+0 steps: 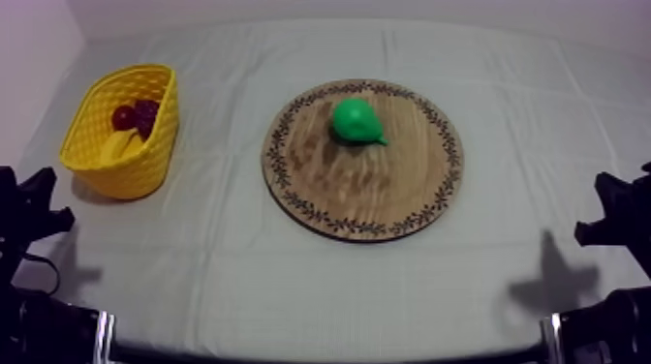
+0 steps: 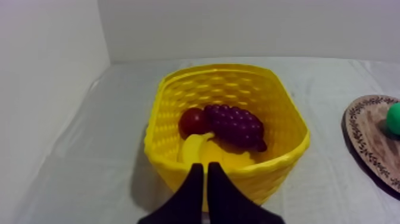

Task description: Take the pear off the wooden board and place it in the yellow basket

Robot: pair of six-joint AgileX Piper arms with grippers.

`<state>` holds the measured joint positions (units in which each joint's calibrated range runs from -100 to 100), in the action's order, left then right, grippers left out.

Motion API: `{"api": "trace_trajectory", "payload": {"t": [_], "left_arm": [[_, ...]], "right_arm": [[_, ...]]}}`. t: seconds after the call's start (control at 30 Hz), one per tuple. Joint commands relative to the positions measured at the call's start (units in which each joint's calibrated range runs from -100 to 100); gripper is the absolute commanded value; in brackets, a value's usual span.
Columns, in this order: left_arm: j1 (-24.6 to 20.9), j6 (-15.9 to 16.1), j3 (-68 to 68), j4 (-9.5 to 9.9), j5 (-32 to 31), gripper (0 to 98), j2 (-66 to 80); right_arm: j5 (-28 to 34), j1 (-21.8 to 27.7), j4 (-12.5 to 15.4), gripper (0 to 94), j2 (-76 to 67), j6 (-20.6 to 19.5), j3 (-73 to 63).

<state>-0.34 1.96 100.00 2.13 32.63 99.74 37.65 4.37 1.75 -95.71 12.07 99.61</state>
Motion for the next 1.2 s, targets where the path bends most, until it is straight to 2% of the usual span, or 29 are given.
{"api": "trace_trajectory", "payload": {"t": [0.0,0.53,0.7,0.83,1.17], "left_arm": [[-0.64,2.17,-0.56,0.19,2.21,0.0,0.0],[-0.56,2.01,-1.02,0.32,1.72,0.0,0.0],[0.06,0.83,-1.17,1.99,-1.18,0.0,-1.47],[0.42,0.08,-4.11,2.59,-2.59,0.0,-5.17],[3.03,0.13,-21.18,2.72,3.59,0.0,-19.26]], "right_arm": [[0.02,-0.01,-0.02,0.3,-0.05,0.02,0.05],[0.02,-0.01,-0.02,0.3,-0.05,0.02,0.05],[0.02,-0.01,-0.02,0.3,-0.05,0.02,0.05],[0.02,-0.01,-0.02,0.3,-0.05,0.03,0.05],[0.02,-0.01,-0.02,0.3,-0.05,0.02,0.05]]}}
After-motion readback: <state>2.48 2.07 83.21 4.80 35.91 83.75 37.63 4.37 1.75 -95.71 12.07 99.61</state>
